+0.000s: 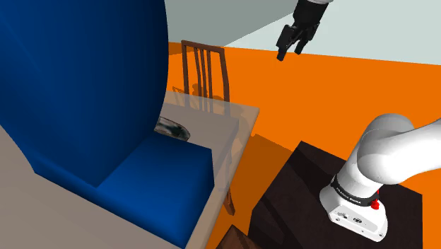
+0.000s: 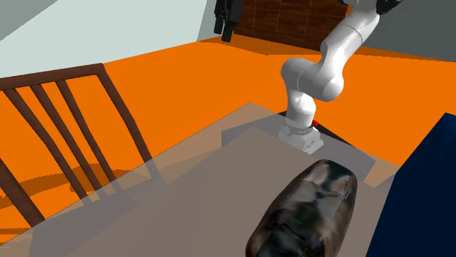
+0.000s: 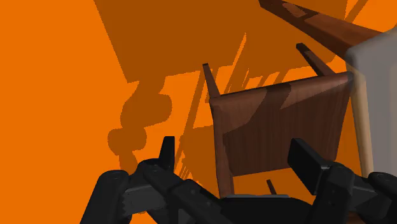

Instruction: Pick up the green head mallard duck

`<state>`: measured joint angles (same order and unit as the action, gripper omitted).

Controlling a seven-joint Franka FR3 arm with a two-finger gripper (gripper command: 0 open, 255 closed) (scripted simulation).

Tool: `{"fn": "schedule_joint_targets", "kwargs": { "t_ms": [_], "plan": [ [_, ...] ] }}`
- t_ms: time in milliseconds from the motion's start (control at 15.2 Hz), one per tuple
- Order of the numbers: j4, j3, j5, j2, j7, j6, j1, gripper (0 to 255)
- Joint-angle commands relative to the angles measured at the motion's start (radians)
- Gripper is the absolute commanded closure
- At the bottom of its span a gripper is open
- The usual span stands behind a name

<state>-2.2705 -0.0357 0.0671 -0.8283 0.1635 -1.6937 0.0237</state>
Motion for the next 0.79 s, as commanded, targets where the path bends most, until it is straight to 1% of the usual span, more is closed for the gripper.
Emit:
{"fn": "schedule_joint_targets", "kwargs": {
  "t_ms": [0,726],
  "plan": [
    [0.000,0.000,0.000,0.000,0.000,0.000,0.000,0],
    [0.120,0.180,-0.078,0.210,0.084,-0.060,-0.103,0]
  ]
}}
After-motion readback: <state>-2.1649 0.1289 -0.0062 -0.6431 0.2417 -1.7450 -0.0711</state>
